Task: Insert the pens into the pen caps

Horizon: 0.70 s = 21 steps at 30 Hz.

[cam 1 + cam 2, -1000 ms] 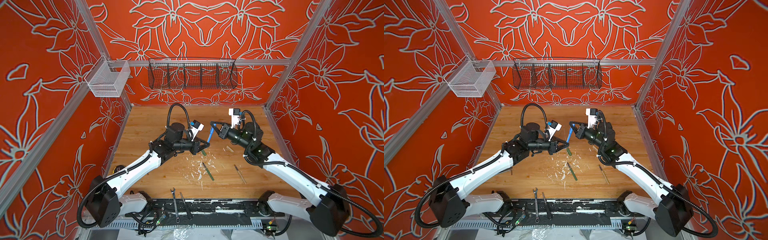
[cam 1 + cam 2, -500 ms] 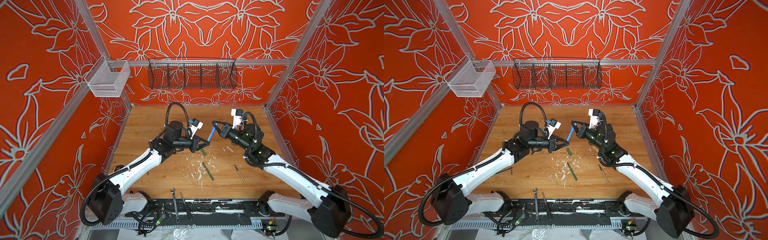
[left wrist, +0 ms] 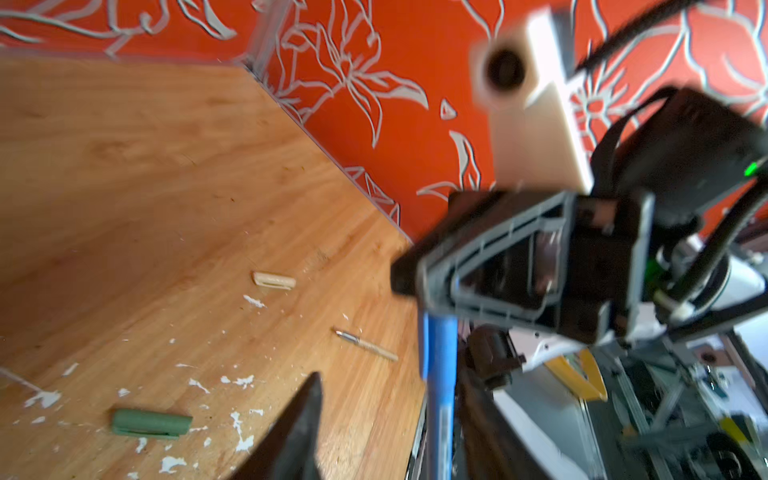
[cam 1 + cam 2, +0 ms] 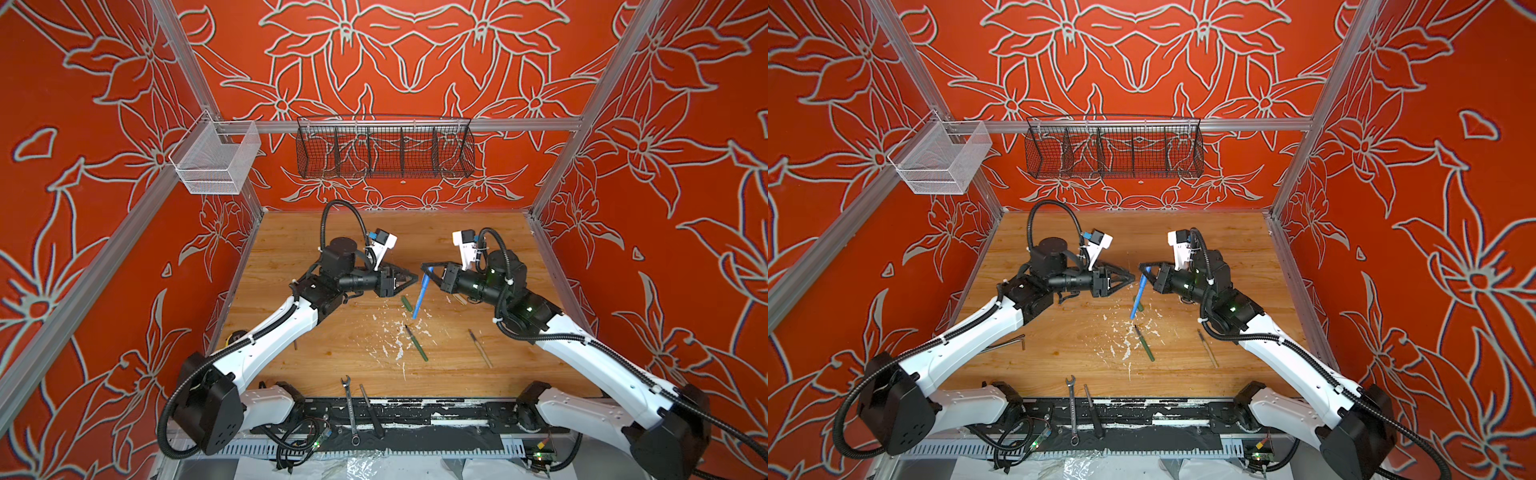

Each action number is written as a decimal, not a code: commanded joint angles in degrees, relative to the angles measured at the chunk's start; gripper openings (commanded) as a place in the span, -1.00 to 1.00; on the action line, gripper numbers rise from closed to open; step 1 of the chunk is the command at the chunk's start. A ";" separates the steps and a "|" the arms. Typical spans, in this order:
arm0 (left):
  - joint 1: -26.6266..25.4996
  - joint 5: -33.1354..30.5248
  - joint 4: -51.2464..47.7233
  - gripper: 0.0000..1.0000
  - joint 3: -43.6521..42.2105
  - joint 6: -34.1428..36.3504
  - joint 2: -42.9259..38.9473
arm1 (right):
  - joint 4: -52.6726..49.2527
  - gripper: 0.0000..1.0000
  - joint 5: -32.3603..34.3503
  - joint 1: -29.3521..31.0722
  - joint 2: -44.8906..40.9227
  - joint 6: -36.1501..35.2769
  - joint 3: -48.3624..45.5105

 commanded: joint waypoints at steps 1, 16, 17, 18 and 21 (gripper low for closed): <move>0.04 -2.72 0.77 0.53 -2.05 -0.96 -5.66 | -7.41 -1.00 -6.31 -0.95 -0.56 -2.45 1.84; -3.24 2.87 3.24 0.68 -11.56 -5.03 -7.55 | 2.55 -1.00 -7.45 -1.87 -4.44 1.68 -0.34; -4.08 2.83 3.12 0.67 -11.52 -4.68 -7.04 | 3.16 -1.00 -7.09 -1.93 -4.46 1.82 -0.70; -4.71 3.08 4.04 0.66 -11.76 -4.66 -6.66 | 4.60 -1.00 -6.93 -1.93 -4.39 2.13 -1.22; -5.97 3.59 5.61 0.64 -11.85 -4.36 -5.93 | 7.85 -1.00 -7.41 -2.37 -3.38 3.51 -2.02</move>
